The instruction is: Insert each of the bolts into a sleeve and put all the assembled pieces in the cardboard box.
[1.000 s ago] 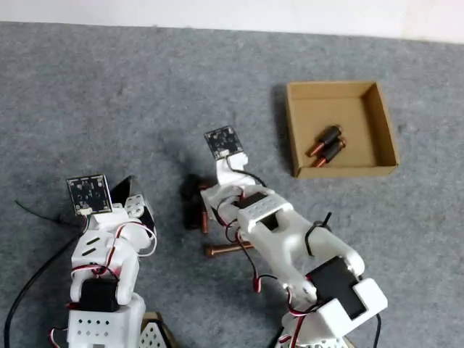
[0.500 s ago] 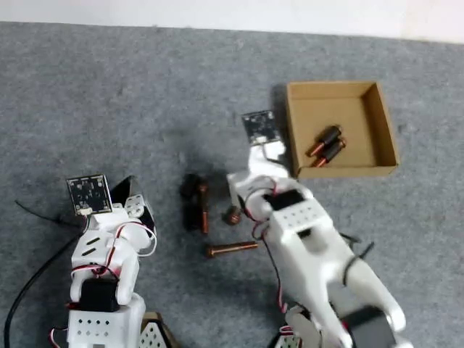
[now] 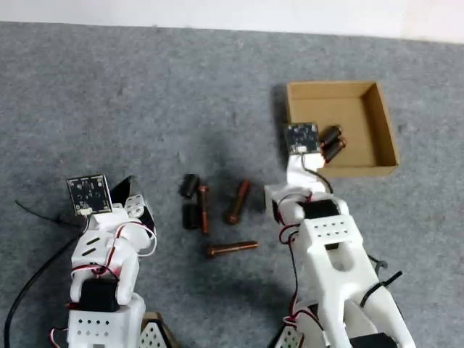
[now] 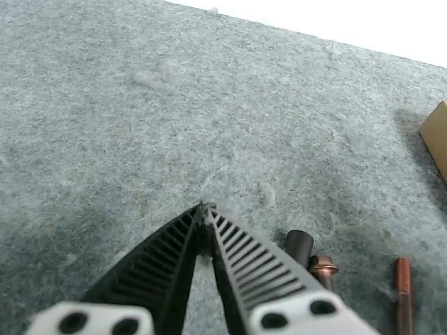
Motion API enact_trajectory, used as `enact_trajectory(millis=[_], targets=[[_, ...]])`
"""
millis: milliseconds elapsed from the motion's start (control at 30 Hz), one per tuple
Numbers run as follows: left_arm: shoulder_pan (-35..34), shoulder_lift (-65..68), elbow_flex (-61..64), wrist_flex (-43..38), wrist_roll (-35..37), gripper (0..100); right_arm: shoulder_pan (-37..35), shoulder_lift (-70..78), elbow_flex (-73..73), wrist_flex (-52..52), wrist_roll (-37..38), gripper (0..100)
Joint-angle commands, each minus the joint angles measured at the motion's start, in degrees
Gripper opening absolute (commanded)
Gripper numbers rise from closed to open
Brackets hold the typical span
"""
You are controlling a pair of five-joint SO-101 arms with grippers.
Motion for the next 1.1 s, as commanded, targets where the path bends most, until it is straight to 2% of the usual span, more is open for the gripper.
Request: enact_trajectory(millis=[0, 167, 433, 633, 833, 933, 1067], targets=[[-0.3, -1.0, -0.7, -1.3, -1.0, 1, 0.9, -2.2, -0.6, 0.1, 0.6, 4.9], [-0.3, -1.0, -0.7, -1.3, -1.0, 1, 0.9, -2.2, -0.3, 0.1, 0.6, 14.6], [-0.3, -1.0, -0.7, -1.3, -1.0, 1, 0.9, -2.2, 0.0, 4.8, 0.5, 14.6], [-0.3, -1.0, -0.5, -1.8, -1.0, 1, 0.8, -2.2, 1.8, 3.6, 0.6, 14.6], [-0.3, -1.0, -0.3, -2.4, -1.0, 1, -5.8, -2.2, 1.9, 8.5, 0.6, 14.6], [-0.3, -1.0, -0.3, -2.4, -1.0, 1, -6.0, -2.2, 2.1, 8.1, 0.2, 14.6], [-0.3, -1.0, -0.3, -2.4, -1.0, 1, -8.0, -2.2, 2.1, 13.3, -2.5, 14.6]])
